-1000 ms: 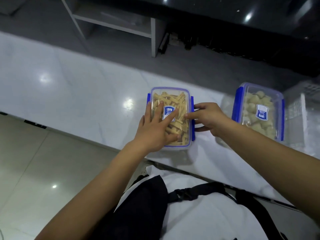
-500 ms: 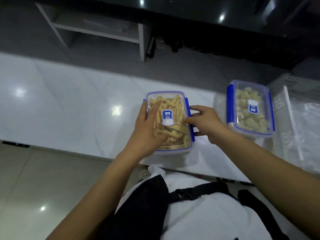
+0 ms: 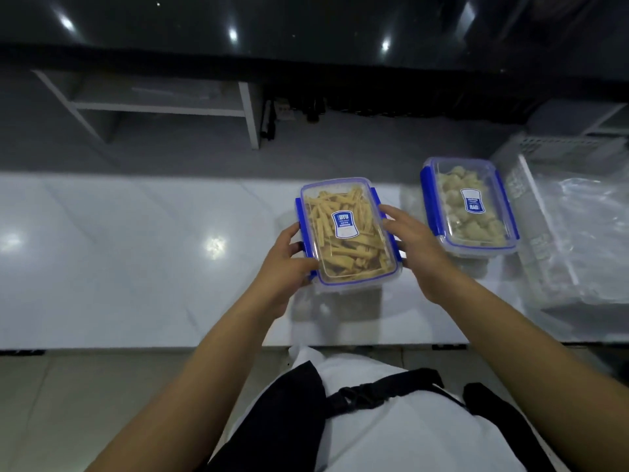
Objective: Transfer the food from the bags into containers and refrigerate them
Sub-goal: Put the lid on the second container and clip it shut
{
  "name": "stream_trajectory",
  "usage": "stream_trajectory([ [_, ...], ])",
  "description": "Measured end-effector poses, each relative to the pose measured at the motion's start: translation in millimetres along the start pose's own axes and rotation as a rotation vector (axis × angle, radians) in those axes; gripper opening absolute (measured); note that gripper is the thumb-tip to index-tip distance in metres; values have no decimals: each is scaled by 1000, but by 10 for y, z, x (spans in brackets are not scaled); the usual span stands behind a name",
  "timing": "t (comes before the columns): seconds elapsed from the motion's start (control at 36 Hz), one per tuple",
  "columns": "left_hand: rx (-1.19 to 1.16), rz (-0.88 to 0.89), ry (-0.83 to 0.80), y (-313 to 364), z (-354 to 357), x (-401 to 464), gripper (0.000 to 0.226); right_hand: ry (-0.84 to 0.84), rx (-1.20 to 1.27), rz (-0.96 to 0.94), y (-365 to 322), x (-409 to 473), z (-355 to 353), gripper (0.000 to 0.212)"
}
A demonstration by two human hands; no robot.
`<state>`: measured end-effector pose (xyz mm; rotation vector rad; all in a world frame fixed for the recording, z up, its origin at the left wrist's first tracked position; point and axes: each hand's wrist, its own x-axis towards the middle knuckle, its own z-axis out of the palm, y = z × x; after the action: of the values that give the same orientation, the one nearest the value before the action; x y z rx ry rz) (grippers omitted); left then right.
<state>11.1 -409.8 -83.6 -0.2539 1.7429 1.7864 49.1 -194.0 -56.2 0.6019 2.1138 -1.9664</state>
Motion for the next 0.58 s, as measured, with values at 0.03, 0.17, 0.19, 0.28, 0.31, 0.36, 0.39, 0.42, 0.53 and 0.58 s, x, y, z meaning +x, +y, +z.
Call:
stream_trajectory([
  [0.03, 13, 7, -11, 43, 36, 75, 69, 11, -28, -22, -5, 39, -30, 27],
  [0.17, 73, 59, -61, 215, 166, 437, 75, 55, -267, -82, 22, 187, -147, 58],
  [0.19, 102, 78, -68, 232, 178, 492, 76, 64, -394, -120, 46, 204, -166, 60],
  [0.28, 217, 159, -80, 237, 199, 612, 74, 26, -749, -205, 177, 220, -192, 59],
  [0.31, 287, 204, -76, 219, 206, 624, 74, 21, -873, -222, 237, 221, -191, 61],
  [0.36, 543, 334, -28, 136, 201, 648, 76, 40, -1079, -244, 322, 212, -180, 64],
  [0.39, 705, 393, -9, 71, 200, 669, 78, 59, -1138, -249, 344, 199, -180, 64],
  [0.42, 838, 434, 5, 10, 184, 666, 80, 74, -1179, -260, 355, 189, -173, 64],
  [0.53, 985, 457, 19, -103, 155, 641, 78, 112, -1255, -295, 363, 129, -156, 69],
  [0.58, 1030, 452, 29, -91, 164, 627, 77, 116, -1247, -298, 356, 97, -163, 69],
])
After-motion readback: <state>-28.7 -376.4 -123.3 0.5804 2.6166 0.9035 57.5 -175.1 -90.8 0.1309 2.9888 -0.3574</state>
